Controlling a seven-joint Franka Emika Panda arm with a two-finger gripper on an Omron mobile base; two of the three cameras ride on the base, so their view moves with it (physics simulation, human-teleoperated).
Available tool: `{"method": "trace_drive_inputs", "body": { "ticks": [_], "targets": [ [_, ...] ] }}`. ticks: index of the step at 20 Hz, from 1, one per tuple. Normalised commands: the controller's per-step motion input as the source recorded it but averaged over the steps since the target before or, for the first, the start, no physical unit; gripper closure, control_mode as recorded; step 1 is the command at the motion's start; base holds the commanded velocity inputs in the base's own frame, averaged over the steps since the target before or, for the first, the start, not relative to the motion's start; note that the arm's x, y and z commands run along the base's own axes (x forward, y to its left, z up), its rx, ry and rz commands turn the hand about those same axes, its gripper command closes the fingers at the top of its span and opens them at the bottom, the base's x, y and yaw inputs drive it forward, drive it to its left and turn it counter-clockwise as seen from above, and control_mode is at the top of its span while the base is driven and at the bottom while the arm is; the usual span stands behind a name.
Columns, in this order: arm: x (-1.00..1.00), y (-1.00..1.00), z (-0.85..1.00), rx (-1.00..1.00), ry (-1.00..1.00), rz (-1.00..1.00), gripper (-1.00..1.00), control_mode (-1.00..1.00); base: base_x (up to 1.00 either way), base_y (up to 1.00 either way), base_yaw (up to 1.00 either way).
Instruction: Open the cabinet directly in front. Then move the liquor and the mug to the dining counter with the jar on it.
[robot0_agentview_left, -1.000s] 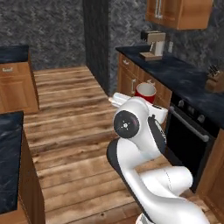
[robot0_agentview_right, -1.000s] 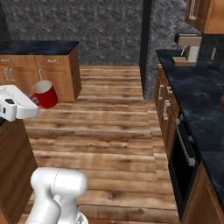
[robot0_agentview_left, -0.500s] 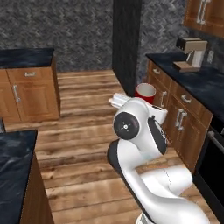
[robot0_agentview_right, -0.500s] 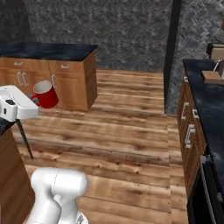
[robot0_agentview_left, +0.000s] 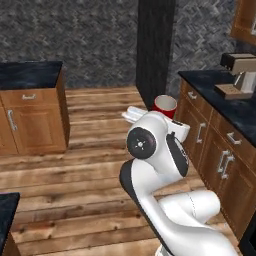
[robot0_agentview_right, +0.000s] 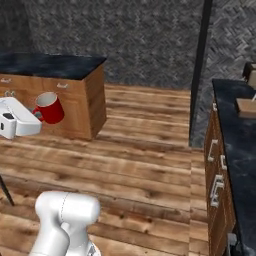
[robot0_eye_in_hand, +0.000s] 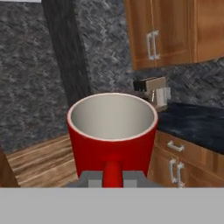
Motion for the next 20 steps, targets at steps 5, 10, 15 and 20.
{"method": "trace_drive_inputs", "body": {
  "ticks": [5, 10, 15, 20],
  "targets": [
    [0.0, 0.0, 0.0, 0.0, 0.0, 0.0, 1.0, 1.0, 1.0, -0.28, 0.0],
    [0.0, 0.0, 0.0, 0.0, 0.0, 0.0, 1.0, 1.0, 1.0, 0.01, -0.08],
    [0.0, 0.0, 0.0, 0.0, 0.0, 0.0, 1.0, 1.0, 1.0, 0.2, -0.09],
    [0.0, 0.0, 0.0, 0.0, 0.0, 0.0, 1.0, 1.0, 1.0, 0.68, -0.04]
  ]
}}
